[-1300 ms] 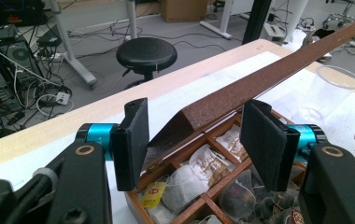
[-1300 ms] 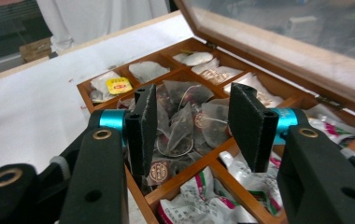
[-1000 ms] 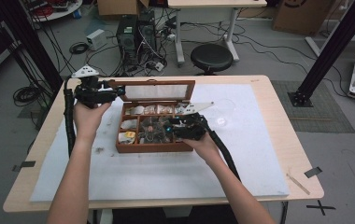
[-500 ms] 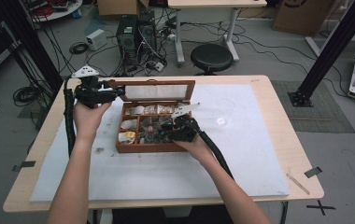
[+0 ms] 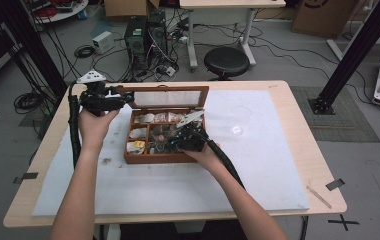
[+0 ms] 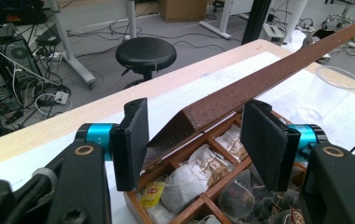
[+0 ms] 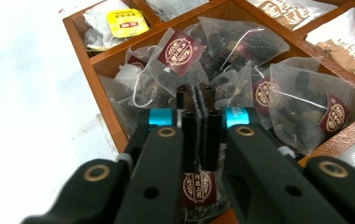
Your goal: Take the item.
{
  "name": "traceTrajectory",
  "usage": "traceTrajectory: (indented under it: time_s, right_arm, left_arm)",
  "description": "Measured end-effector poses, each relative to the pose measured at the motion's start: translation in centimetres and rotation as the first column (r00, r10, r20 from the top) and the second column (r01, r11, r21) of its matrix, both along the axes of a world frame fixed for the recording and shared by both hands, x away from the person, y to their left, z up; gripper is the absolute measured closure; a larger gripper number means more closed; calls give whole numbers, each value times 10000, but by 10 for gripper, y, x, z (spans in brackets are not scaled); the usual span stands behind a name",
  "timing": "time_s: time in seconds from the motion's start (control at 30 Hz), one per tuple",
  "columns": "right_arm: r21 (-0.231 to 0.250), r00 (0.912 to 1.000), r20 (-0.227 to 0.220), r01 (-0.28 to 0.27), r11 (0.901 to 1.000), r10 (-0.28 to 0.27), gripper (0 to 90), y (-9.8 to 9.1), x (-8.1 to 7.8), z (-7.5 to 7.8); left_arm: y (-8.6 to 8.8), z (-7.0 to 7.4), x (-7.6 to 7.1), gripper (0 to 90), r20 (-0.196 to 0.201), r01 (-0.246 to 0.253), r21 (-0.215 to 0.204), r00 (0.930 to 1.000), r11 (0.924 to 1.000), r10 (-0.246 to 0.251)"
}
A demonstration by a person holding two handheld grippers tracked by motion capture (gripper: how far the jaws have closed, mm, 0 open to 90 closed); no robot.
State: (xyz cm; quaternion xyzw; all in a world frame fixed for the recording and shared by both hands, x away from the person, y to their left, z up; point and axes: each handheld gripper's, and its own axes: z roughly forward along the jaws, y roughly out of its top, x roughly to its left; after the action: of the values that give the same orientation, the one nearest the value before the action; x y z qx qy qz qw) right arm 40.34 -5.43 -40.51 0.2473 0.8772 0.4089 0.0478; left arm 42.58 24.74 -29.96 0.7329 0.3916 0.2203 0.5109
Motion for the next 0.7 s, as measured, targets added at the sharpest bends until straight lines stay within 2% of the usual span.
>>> traceTrajectory:
  time_s: [0.17, 0.27, 0.7]
  right_arm:
    - [66, 10000, 38, -1, 10000, 0, 900, 0, 0, 1]
    - [271, 10000, 82, -35, 9996, 33, 900, -2, -2, 3]
    - [1145, 9965, 830, -116, 9934, 21, 900, -14, -11, 25]
  left_arm:
    - [0, 0, 0, 425, 5, 36, 46, 10000, 10000, -36]
    - [0, 0, 0, 425, -1, 32, 44, 10000, 10000, -32]
    - [0, 0, 0, 424, 6, -14, 2, 10000, 10000, 14]
